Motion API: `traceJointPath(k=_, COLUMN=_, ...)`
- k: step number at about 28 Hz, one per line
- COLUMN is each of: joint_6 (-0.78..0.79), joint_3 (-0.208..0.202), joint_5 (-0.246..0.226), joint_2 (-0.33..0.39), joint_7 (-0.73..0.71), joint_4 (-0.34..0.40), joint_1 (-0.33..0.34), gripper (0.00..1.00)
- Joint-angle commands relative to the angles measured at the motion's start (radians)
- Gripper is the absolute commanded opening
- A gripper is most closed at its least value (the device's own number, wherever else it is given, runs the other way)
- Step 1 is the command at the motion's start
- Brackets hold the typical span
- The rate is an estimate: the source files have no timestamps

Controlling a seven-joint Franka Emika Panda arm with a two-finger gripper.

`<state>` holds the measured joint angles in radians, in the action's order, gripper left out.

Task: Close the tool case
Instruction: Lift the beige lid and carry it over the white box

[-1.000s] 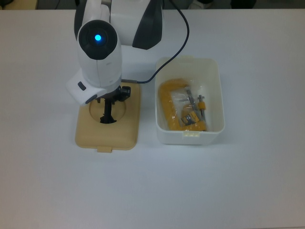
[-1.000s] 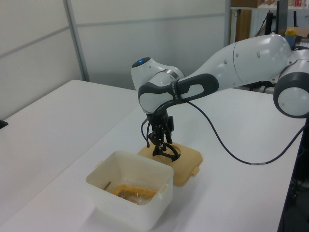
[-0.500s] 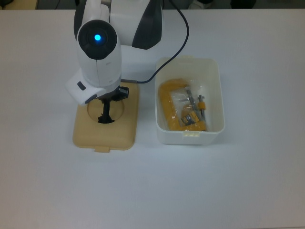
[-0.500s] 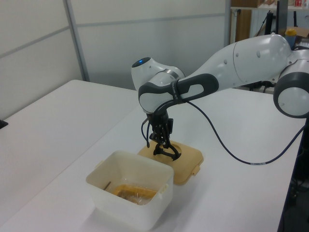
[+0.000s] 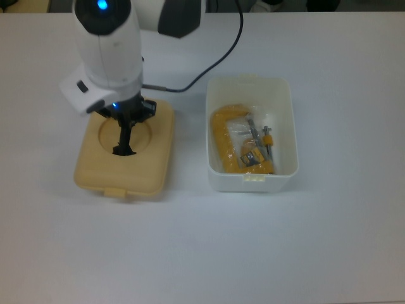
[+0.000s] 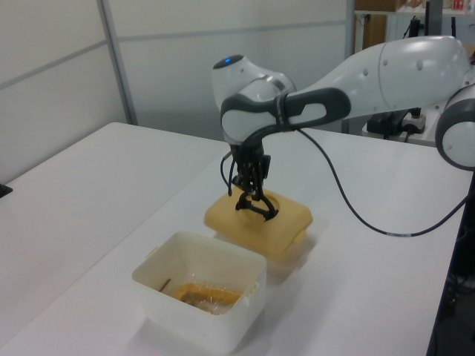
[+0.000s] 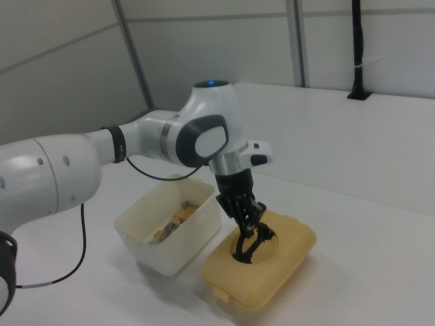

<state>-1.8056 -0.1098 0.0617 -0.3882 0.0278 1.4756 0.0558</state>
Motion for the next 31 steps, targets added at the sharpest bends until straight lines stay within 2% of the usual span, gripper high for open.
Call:
traceJointPath(k=1, joint_6=0.051, joint_3=-0.002, joint_5=-0.003, joint_2=0.052, joint_7=-0.002, joint_4=-0.006, joint_1=-0.005, gripper=0.0)
traceJointPath(k=10, joint_6=0.069, joint_3=0.005, joint_5=-0.034, joint_2=0.1, joint_7=0.006, joint_4=-0.009, joint_1=-0.004, gripper=0.0)
traceJointPath(k=15, joint_6=0.118, joint_3=0.009, joint_5=-0.057, joint_2=0.109, joint_7=0.008, joint_4=-0.069, joint_1=0.004, gripper=0.0)
traceJointPath(k=21, joint_6=0.167, joint_3=0.012, joint_5=-0.092, joint_2=0.13, joint_7=0.012, joint_4=-0.1, joint_1=0.007, gripper=0.0)
traceJointPath(k=31, joint_6=0.169, joint_3=0.019, joint_5=-0.097, joint_2=0.134, joint_7=0.095, joint_4=-0.1, joint_1=0.096, gripper=0.0)
